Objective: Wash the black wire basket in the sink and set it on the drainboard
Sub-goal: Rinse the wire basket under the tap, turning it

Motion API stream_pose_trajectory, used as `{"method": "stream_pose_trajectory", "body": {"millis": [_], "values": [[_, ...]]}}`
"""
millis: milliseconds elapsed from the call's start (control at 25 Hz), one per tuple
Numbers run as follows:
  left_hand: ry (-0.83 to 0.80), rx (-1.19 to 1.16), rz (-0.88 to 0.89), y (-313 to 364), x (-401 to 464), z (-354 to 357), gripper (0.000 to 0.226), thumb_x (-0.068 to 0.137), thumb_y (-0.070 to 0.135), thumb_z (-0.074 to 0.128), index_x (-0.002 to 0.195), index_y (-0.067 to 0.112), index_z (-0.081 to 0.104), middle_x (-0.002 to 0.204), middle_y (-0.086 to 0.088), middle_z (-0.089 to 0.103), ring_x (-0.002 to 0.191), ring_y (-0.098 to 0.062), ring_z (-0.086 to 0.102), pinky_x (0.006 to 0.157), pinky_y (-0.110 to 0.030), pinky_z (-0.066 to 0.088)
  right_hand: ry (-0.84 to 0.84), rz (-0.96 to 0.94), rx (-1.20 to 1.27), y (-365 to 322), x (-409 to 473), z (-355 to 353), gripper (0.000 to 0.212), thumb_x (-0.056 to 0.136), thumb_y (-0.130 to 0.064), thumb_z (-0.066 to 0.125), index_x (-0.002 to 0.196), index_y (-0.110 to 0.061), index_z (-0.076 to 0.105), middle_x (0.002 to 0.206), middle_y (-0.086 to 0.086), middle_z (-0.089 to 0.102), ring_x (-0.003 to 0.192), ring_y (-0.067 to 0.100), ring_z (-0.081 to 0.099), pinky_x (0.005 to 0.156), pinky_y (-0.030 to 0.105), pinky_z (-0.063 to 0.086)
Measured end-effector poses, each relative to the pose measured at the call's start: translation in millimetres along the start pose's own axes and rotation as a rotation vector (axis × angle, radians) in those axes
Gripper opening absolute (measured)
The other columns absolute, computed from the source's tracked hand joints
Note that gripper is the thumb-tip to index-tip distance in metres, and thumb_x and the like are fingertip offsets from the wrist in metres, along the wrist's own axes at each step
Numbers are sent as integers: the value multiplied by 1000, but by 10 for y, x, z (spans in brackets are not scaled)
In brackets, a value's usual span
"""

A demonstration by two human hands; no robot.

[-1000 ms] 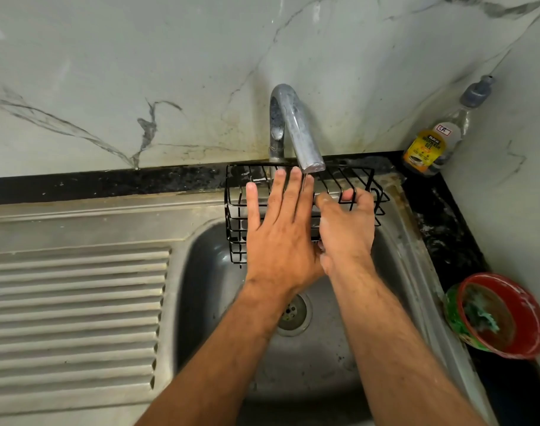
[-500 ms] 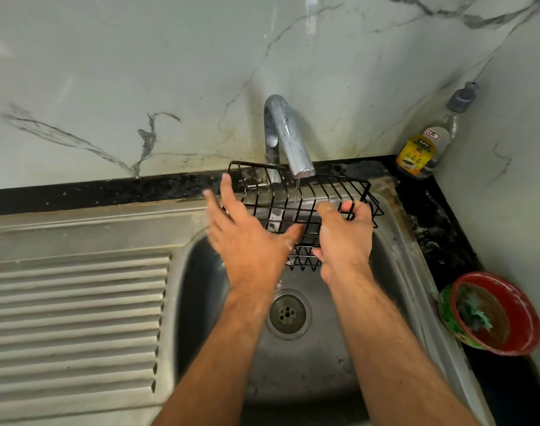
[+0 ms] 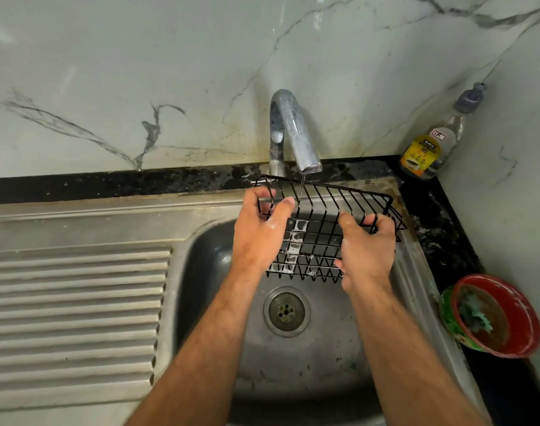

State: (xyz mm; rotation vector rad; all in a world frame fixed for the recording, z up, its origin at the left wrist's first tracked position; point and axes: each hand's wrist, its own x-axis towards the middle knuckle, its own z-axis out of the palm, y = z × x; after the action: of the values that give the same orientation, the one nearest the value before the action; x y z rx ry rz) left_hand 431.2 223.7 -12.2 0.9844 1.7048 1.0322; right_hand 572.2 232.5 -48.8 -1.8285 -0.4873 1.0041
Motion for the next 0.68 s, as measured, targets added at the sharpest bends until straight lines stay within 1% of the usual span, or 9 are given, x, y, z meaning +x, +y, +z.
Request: {"method": "stream_pose_trajectory", "body": {"millis": [80,160,200,280,440,520,560,640,680], "values": [[26,53,-39,97,49,49,18,91,35,66,95,18,67,83,4,68,78,-8,60,69,-28,43,-14,5,20,25,-28,22,34,57,-54,63,83,-42,45,83,-4,61,114,30,54,83,57,57],[38,75,-128,202,106,83,22,93,35,65,87,14,72,75,7,65,74,-9,58,69,-29,43,-11,13,47,48,-50,36,32,55,-52,61,81,-43,44,85,0,58,108,32,56,79,54,58],[37,39,-183,255,129,95,26,95,37,64,86,15,74,79,11,64,75,-6,56,72,-30,41,-6,21,70,47,-73,40,31,54,-51,60,80,-46,44,90,3,56,100,33,56,75,50,58],[41,-70,-273,302,192,122,32,99,41,63,77,20,75,92,13,65,84,-4,54,87,-30,34,-3,25,111,58,-121,42,30,52,-51,60,78,-50,44,101,7,49,82,28,49,63,39,52],[28,-187,-315,287,221,116,17,97,20,60,86,24,73,102,10,66,102,-14,57,102,-35,33,9,-21,148,93,-196,28,28,54,-49,62,76,-50,45,103,9,45,79,25,44,51,32,43],[5,-155,-302,283,223,71,21,89,15,61,84,27,77,114,7,70,106,-16,56,97,-36,35,-2,6,138,131,-181,26,28,55,-51,63,77,-50,45,105,8,46,80,25,47,55,34,50],[-12,-133,-285,301,212,42,19,87,16,63,85,27,79,115,6,71,102,-14,55,92,-36,35,-8,24,132,145,-176,24,29,58,-54,63,80,-50,45,106,8,48,81,24,51,63,39,56],[-63,-90,-223,342,212,-3,12,85,22,71,91,23,81,109,5,75,100,-8,60,86,-33,35,-22,53,130,150,-155,19,28,74,-50,66,92,-49,46,106,4,52,85,20,56,77,48,60],[-77,-68,-190,353,219,-12,12,83,24,75,92,20,82,105,2,77,98,-6,63,84,-30,37,-21,88,150,148,-137,22,28,85,-43,65,105,-42,46,103,2,52,81,16,55,78,48,60]]}}
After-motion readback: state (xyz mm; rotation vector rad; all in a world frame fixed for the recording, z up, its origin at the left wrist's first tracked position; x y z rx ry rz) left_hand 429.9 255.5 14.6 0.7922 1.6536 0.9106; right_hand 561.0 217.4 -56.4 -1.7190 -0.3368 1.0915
